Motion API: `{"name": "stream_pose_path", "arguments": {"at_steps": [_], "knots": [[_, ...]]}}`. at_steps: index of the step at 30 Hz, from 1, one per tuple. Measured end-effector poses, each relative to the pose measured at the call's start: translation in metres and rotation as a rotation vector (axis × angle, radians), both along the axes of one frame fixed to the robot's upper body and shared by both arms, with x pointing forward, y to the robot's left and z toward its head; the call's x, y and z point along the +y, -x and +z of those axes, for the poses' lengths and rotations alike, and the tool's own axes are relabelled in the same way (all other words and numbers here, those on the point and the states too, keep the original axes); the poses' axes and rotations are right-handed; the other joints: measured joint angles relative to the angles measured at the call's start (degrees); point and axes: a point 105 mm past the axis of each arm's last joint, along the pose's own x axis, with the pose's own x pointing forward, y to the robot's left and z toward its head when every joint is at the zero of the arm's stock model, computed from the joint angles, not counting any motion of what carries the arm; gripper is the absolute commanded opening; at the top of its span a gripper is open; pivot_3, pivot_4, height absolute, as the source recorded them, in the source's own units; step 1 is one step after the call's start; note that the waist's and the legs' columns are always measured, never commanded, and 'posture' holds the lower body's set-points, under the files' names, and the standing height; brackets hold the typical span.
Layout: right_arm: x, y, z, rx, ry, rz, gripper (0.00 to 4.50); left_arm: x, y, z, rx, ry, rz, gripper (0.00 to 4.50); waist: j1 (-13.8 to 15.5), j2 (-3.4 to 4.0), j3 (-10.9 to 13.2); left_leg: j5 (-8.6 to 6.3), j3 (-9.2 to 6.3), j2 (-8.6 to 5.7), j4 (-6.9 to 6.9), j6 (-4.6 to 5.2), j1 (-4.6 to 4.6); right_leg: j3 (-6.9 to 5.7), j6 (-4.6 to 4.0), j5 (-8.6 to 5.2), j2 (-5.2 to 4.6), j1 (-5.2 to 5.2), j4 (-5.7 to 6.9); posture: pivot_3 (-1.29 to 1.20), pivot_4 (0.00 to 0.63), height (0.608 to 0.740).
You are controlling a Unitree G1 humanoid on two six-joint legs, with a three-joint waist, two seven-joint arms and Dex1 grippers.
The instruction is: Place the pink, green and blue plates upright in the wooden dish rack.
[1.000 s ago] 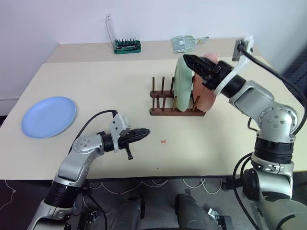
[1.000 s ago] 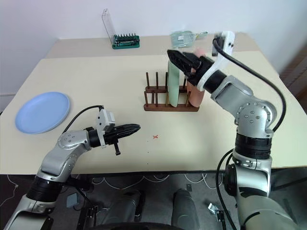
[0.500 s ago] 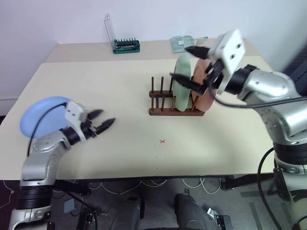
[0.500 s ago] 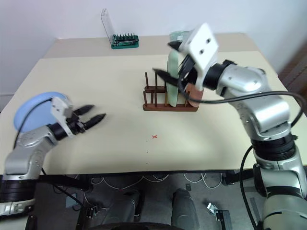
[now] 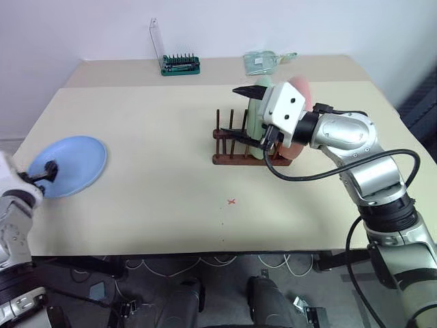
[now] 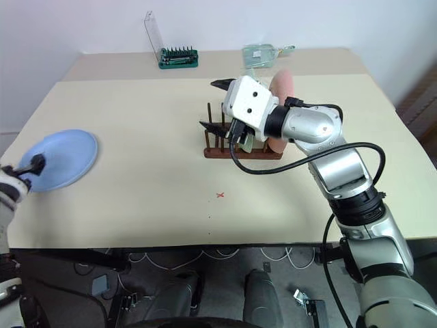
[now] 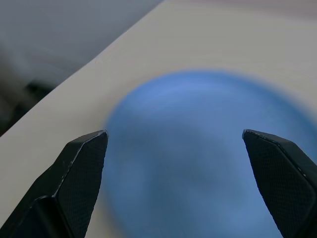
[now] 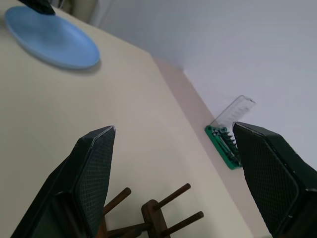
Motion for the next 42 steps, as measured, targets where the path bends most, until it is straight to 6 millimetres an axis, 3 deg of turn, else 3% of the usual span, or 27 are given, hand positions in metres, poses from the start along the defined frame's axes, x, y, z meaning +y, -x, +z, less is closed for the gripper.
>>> {"name": "stream_pose_path", "arguments": {"at_steps": [6,7,9,11,16,17,20,23,26,32,35,42], "knots": [[0.005,0.0,-0.004,-0.007,0.009,0.017,3.86,0.005,0.003,-0.014,0.058,0.07,0.064,4.47,0.08,-0.12,-0.04,-0.01,-0.04,0.02,0.0,-0.15,0.0,0.0,-0.03,0.02,0.02,0.0,0.01,0.0,0.15,0.74],[0.005,0.0,-0.005,-0.007,0.013,0.013,3.86,0.006,0.004,-0.017,0.066,0.094,0.078,4.23,0.07,-0.13,-0.04,-0.01,-0.05,0.03,0.0,-0.15,0.0,0.0,-0.03,0.02,0.04,-0.01,0.01,0.0,0.15,0.74],[0.004,-0.001,-0.009,0.001,0.016,0.006,3.86,0.006,0.003,-0.025,0.073,0.148,0.093,3.64,0.06,-0.13,-0.04,-0.01,-0.05,0.04,0.0,-0.17,0.0,0.0,-0.04,0.03,0.05,-0.02,0.02,0.0,0.15,0.74],[0.005,-0.001,-0.011,0.008,0.013,0.006,3.86,0.004,0.003,-0.031,0.062,0.203,0.106,2.63,0.04,-0.14,-0.05,0.0,-0.05,0.05,0.0,-0.19,0.01,0.0,-0.05,0.03,0.06,-0.02,0.03,0.0,0.15,0.74],[0.003,-0.002,-0.017,0.02,0.022,-0.009,3.86,0.003,-0.002,-0.027,0.04,0.208,0.101,0.33,-0.07,-0.23,-0.06,-0.01,-0.04,0.1,0.0,-0.27,0.01,0.0,-0.1,0.06,0.12,-0.05,0.04,0.0,0.15,0.74],[0.003,-0.002,-0.018,0.02,0.022,-0.01,3.86,0.003,-0.003,-0.025,0.03,0.208,0.096,0.13,-0.04,-0.23,-0.06,-0.01,-0.04,0.1,0.0,-0.27,0.01,0.0,-0.1,0.06,0.12,-0.05,0.04,0.0,0.15,0.74],[0.003,-0.003,-0.018,0.015,0.026,-0.014,3.86,-0.007,-0.018,0.002,-0.111,0.178,0.037,0.13,0.14,-0.25,-0.07,0.0,-0.04,0.1,0.01,-0.31,0.0,0.0,-0.11,0.07,0.12,-0.03,0.03,0.0,0.15,0.74],[0.004,-0.003,-0.017,0.002,0.029,-0.013,3.86,-0.033,-0.039,0.036,-0.254,0.13,-0.054,0.13,0.46,-0.39,-0.07,0.01,-0.08,0.09,0.05,-0.33,-0.02,-0.01,-0.07,0.12,0.12,0.01,0.0,0.0,0.15,0.74],[0.007,-0.002,-0.014,-0.05,0.046,-0.009,3.86,-0.077,-0.062,0.079,-0.393,0.06,-0.194,0.13,0.28,-0.46,-0.04,0.01,-0.06,0.08,0.09,-0.33,-0.04,0.0,-0.05,0.15,0.12,0.02,-0.01,0.0,0.15,0.74],[0.021,-0.007,-0.014,-0.191,0.127,-0.011,3.86,-0.164,-0.085,0.148,-0.609,-0.026,-0.409,0.13,-0.36,-0.47,-0.03,0.19,-0.02,0.13,0.08,-0.63,-0.02,0.04,-0.07,0.17,0.2,-0.04,0.03,0.0,0.15,0.74],[0.031,-0.012,-0.016,-0.263,0.163,-0.023,3.86,-0.189,-0.085,0.163,-0.67,-0.027,-0.461,0.13,-0.51,-0.47,-0.03,0.21,0.01,0.14,0.05,-0.67,0.0,0.09,-0.07,0.17,0.22,-0.06,0.03,0.0,0.15,0.74],[0.058,-0.018,-0.033,-0.376,0.247,-0.017,3.86,-0.224,-0.082,0.167,-0.691,-0.047,-0.541,0.13,-0.07,-0.49,-0.02,0.22,0.01,0.13,0.1,-0.69,-0.03,0.11,-0.07,0.17,0.24,-0.06,0.02,0.0,0.15,0.74]]}}
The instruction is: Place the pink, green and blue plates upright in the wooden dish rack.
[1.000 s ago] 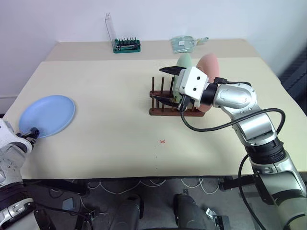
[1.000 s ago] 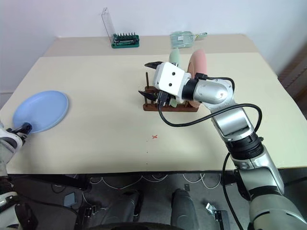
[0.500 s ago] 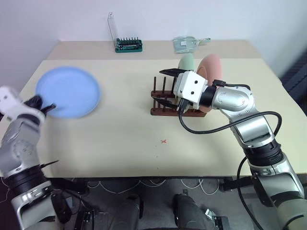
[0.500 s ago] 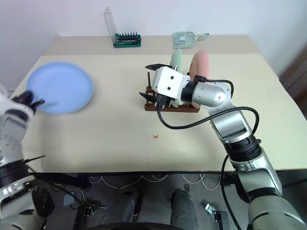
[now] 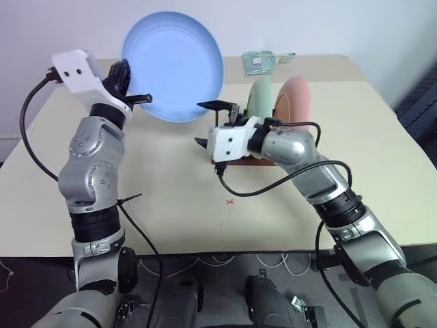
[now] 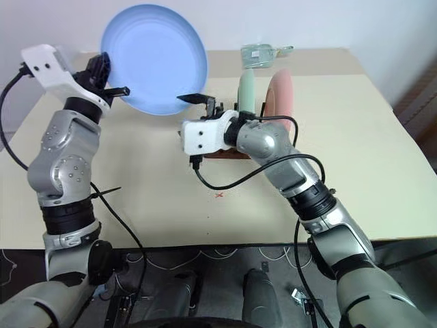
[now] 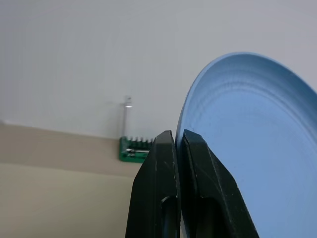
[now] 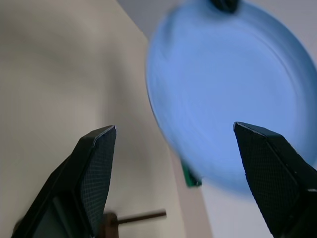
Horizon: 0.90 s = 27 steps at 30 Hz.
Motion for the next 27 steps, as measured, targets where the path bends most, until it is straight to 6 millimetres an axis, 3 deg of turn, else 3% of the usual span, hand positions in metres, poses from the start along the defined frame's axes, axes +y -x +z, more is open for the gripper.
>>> {"name": "stream_pose_path", "arguments": {"at_steps": [6,9,15,18,21,24,27], "knots": [[-0.001,-0.013,-0.007,-0.06,0.028,-0.046,3.86,-0.011,0.006,0.004,-0.016,0.016,-0.043,0.13,0.02,0.0,0.0,0.0,-0.01,0.0,0.01,0.0,0.0,0.0,0.0,0.0,0.01,0.01,0.01,0.0,0.15,0.74],[0.0,-0.017,-0.012,-0.066,0.039,-0.052,3.0,-0.017,0.007,0.001,-0.006,0.025,-0.071,0.0,-0.18,0.0,0.0,0.0,-0.01,0.0,0.0,0.0,0.0,0.0,0.0,0.0,0.02,0.0,0.01,0.0,0.15,0.74],[0.0,-0.02,-0.011,-0.1,0.059,-0.065,0.08,-0.019,0.008,-0.006,0.02,0.031,-0.099,0.0,-0.12,0.0,0.0,0.01,-0.01,0.0,0.0,-0.01,0.01,0.01,0.0,0.0,0.03,0.0,0.02,0.0,0.15,0.74],[0.001,-0.019,-0.012,-0.114,0.07,-0.058,0.03,-0.018,0.008,-0.006,0.018,0.04,-0.101,0.0,-0.1,0.0,0.0,0.01,-0.01,0.01,0.01,-0.01,0.01,0.01,0.0,0.0,0.03,0.02,0.02,0.0,0.15,0.74],[0.003,-0.018,-0.012,-0.123,0.074,-0.05,0.0,-0.019,0.009,-0.006,0.015,0.077,-0.129,0.98,-0.12,0.0,0.0,0.01,-0.02,0.0,0.0,-0.01,0.01,0.01,0.0,0.0,0.03,0.02,0.02,0.0,0.15,0.74],[0.003,-0.018,-0.013,-0.12,0.073,-0.047,0.0,-0.023,0.012,-0.002,-0.004,0.112,-0.178,2.45,-0.16,-0.01,0.01,0.01,-0.02,0.0,0.01,-0.01,0.01,0.01,0.0,0.0,0.03,0.02,0.02,0.0,0.15,0.74],[0.004,-0.017,-0.012,-0.12,0.069,-0.042,0.0,-0.002,0.014,0.012,-0.056,0.174,-0.115,3.96,-0.3,-0.01,0.01,0.01,-0.02,0.02,-0.01,-0.02,0.02,0.01,-0.01,0.0,0.05,-0.01,0.03,0.0,0.15,0.74]]}}
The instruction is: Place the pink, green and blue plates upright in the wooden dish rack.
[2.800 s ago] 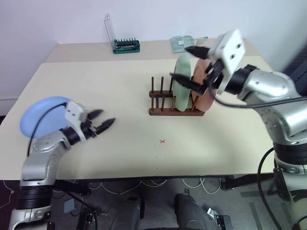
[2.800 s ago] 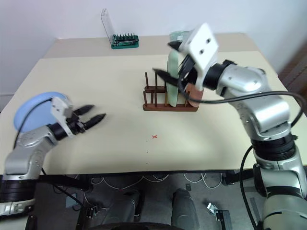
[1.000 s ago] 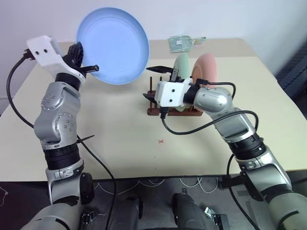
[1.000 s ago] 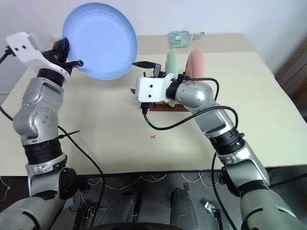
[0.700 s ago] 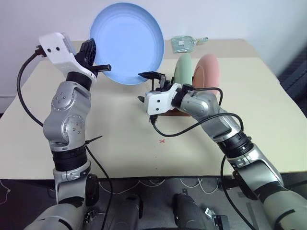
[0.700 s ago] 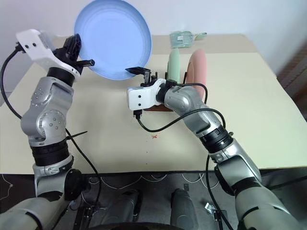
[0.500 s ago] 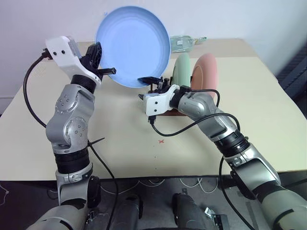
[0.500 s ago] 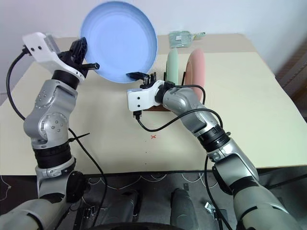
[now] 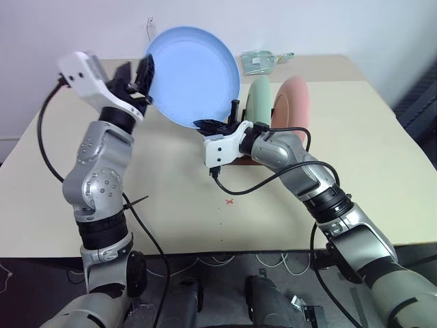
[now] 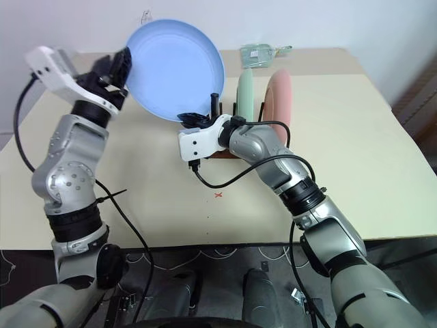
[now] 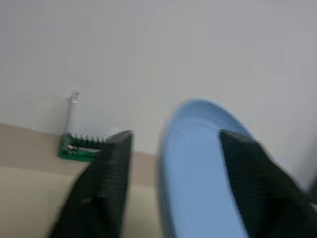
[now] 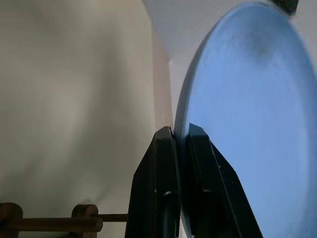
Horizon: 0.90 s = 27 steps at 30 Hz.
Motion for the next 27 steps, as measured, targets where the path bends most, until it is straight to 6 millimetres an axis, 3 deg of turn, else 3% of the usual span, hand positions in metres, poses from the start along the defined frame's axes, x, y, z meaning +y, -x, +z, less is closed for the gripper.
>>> {"name": "stream_pose_path", "arguments": {"at_steps": [1,4,7,10,12,15,18,20,24,27], "knots": [[0.001,0.0,0.0,0.001,-0.004,0.003,0.0,0.013,0.001,0.007,-0.024,0.034,0.044,4.44,-0.03,0.0,0.0,0.0,0.0,0.0,-0.01,0.0,0.0,0.0,0.0,0.0,0.01,0.0,0.0,0.0,0.15,0.74],[0.004,0.002,0.003,0.013,-0.032,0.019,0.0,0.047,0.007,0.017,-0.063,0.086,0.141,4.44,0.0,0.0,0.0,0.01,0.01,0.0,-0.01,-0.01,0.0,0.01,0.0,0.0,0.0,0.0,-0.02,0.0,0.15,0.74],[0.012,0.01,0.013,0.062,-0.139,0.069,0.0,0.08,0.01,0.018,-0.052,0.031,0.244,4.44,-0.03,-0.01,0.01,0.01,0.0,0.01,-0.02,-0.02,0.0,0.01,0.0,0.0,0.02,-0.01,-0.01,0.0,0.15,0.74],[0.024,0.024,0.031,0.196,-0.344,0.153,0.0,0.117,0.018,0.006,0.001,-0.069,0.335,4.44,-0.5,0.0,0.01,0.01,-0.01,0.01,-0.09,-0.02,0.02,0.03,-0.01,0.0,0.02,-0.04,0.02,0.0,0.15,0.74],[0.027,0.031,0.042,0.274,-0.448,0.197,0.0,0.127,0.018,-0.013,0.069,-0.124,0.338,4.44,-0.77,0.02,0.01,0.0,-0.06,0.01,-0.1,-0.01,0.02,0.02,-0.01,0.0,0.02,-0.04,0.05,0.0,0.15,0.74],[0.033,0.04,0.054,0.472,-0.622,0.263,0.0,0.122,0.018,-0.053,0.191,-0.296,0.269,4.44,-0.75,-0.06,-0.05,-0.05,-0.08,0.01,-0.13,0.08,0.04,0.02,-0.04,0.02,0.01,-0.01,0.04,0.0,0.15,0.74],[0.031,0.043,0.056,0.734,-0.83,0.3,0.0,0.089,0.02,-0.114,0.344,-0.477,0.078,4.44,-0.86,0.0,-0.03,-0.1,-0.1,0.02,-0.25,0.18,0.04,0.03,-0.11,0.05,0.02,-0.11,0.08,0.0,0.15,0.74],[0.026,0.043,0.056,0.833,-0.898,0.299,0.0,0.072,0.027,-0.133,0.377,-0.498,-0.029,4.44,-0.85,0.0,-0.02,-0.09,-0.1,0.05,-0.28,0.15,0.02,0.03,-0.16,0.08,0.02,-0.18,0.09,0.0,0.15,0.74],[0.007,0.035,0.056,1.001,-1.1,0.258,0.0,0.038,0.045,-0.136,0.336,-0.52,-0.21,4.44,-0.92,0.02,-0.02,0.0,-0.03,0.2,-0.56,0.01,0.01,0.05,-0.23,0.12,0.07,-0.45,0.21,0.0,0.15,0.74],[0.002,0.033,0.048,1.045,-1.142,0.212,0.0,0.03,0.046,-0.137,0.333,-0.53,-0.242,4.44,-1.13,0.06,-0.02,0.01,0.04,0.35,-0.6,-0.02,0.01,0.06,-0.31,0.16,0.23,-0.53,0.26,0.0,0.15,0.74]]}}
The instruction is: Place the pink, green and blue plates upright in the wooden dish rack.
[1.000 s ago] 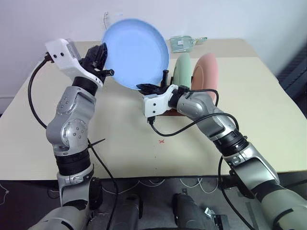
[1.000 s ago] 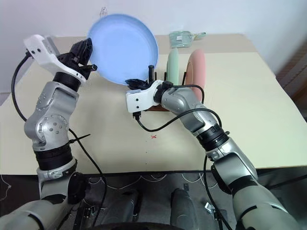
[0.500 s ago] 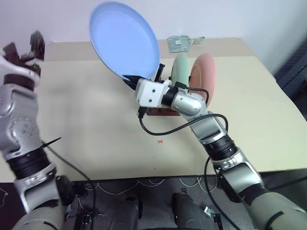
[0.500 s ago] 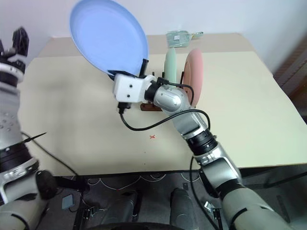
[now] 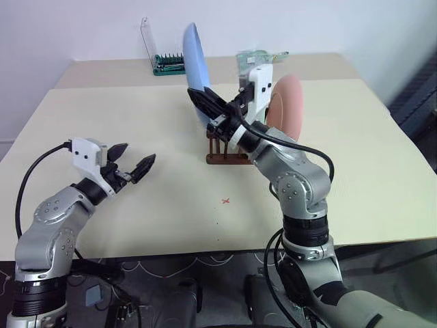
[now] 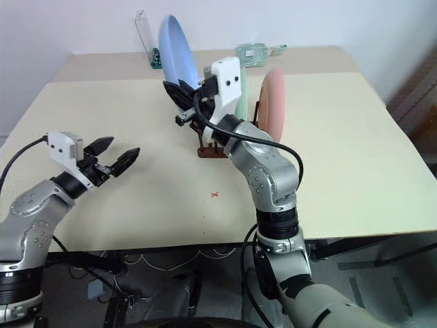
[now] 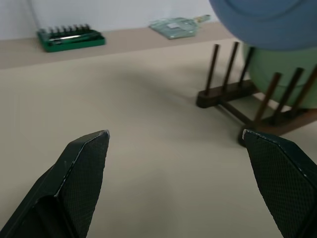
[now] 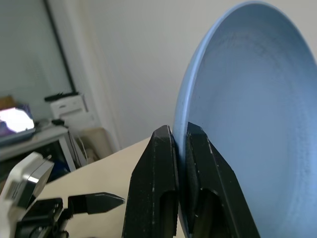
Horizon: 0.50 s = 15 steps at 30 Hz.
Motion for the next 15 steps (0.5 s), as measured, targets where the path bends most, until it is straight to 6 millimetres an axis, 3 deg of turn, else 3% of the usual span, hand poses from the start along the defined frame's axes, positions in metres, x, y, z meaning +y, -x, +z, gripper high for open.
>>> {"name": "stream_pose_path", "arguments": {"at_steps": [15], "knots": [[-0.015,-0.02,-0.015,0.246,-0.108,-0.064,0.0,-0.006,0.0,0.002,0.003,0.017,-0.045,4.44,-0.15,0.01,0.0,0.0,0.21,0.39,-0.02,-0.01,-0.01,0.04,-0.21,0.14,0.31,-0.13,-0.04,0.0,0.15,0.74]]}}
